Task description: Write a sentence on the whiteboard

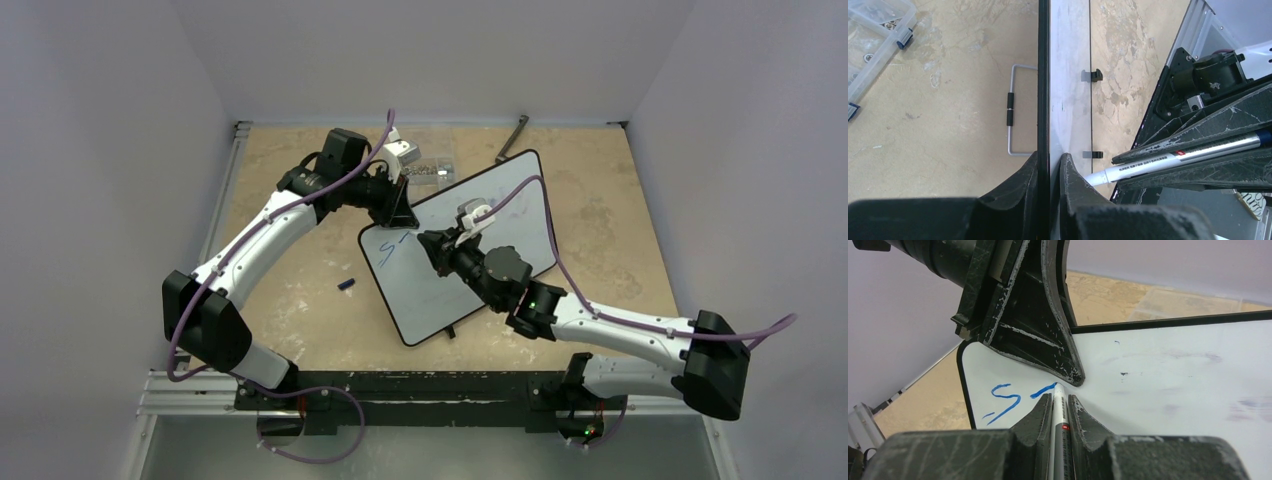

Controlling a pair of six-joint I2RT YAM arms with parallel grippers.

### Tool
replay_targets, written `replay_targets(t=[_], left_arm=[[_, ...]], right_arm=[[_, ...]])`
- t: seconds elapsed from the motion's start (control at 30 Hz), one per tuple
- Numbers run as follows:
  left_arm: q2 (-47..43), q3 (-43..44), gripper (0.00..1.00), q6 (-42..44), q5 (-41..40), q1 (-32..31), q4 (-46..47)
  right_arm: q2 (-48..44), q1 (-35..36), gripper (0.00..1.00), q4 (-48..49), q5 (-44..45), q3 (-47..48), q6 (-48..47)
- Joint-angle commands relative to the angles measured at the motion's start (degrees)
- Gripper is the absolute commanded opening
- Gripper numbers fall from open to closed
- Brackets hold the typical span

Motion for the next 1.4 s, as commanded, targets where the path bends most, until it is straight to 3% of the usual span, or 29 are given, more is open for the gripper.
replay_targets(t=[0.0, 0.5, 1.03, 1.37], left_arm=[[0.72, -1.19, 0.0, 9.03, -7.64, -2.08, -0.99], [0.69, -1.01, 0.0, 8.85, -8.33, -2.16, -1.2], [0.81, -0.91, 0.0, 8.89, -8.37, -2.34, -1.3], [0.88, -0.76, 0.0, 8.87, -8.48, -2.31, -1.33]], right_arm=[[-1.36, -0.48, 0.0, -3.1, 2.75, 1.84, -1.99], [-2.0, -0.46, 0.0, -0.48, -5.25, 2.34, -2.01], [2.24, -0.46, 0.0, -0.81, -2.52, 7.19, -1.94], [2.55, -0.46, 0.0, -1.5, -0.73, 5.5, -1.32]])
